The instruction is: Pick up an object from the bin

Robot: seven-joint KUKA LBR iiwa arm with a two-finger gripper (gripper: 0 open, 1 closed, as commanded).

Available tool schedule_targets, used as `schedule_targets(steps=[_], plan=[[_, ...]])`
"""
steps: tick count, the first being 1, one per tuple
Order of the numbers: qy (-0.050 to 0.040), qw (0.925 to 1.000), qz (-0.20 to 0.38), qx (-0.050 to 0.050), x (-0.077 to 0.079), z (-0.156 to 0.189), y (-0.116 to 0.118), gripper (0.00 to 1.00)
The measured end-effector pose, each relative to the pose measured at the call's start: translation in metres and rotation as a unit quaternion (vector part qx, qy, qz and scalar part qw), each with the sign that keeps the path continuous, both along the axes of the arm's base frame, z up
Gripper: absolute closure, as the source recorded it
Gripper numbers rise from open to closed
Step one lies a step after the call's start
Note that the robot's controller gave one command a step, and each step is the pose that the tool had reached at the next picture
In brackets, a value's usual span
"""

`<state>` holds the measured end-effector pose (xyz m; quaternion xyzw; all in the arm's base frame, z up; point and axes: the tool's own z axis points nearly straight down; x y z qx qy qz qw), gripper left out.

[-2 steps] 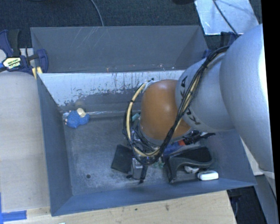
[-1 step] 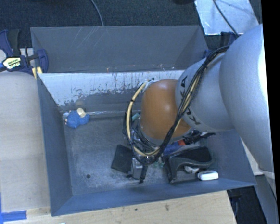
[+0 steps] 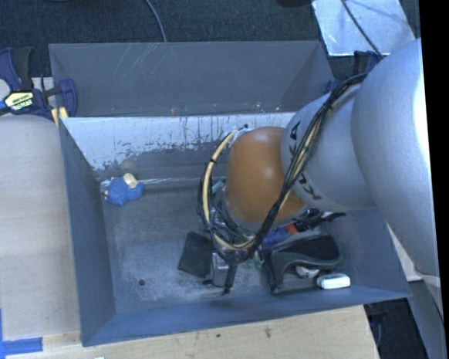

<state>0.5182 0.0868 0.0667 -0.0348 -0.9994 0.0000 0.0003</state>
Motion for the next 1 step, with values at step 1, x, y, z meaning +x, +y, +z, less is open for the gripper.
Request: schedule_targets(steps=[1], plan=[[-0.0003,1.0000,-0.001,0.000,0.0003,0.0001,-0.0003,0.00]])
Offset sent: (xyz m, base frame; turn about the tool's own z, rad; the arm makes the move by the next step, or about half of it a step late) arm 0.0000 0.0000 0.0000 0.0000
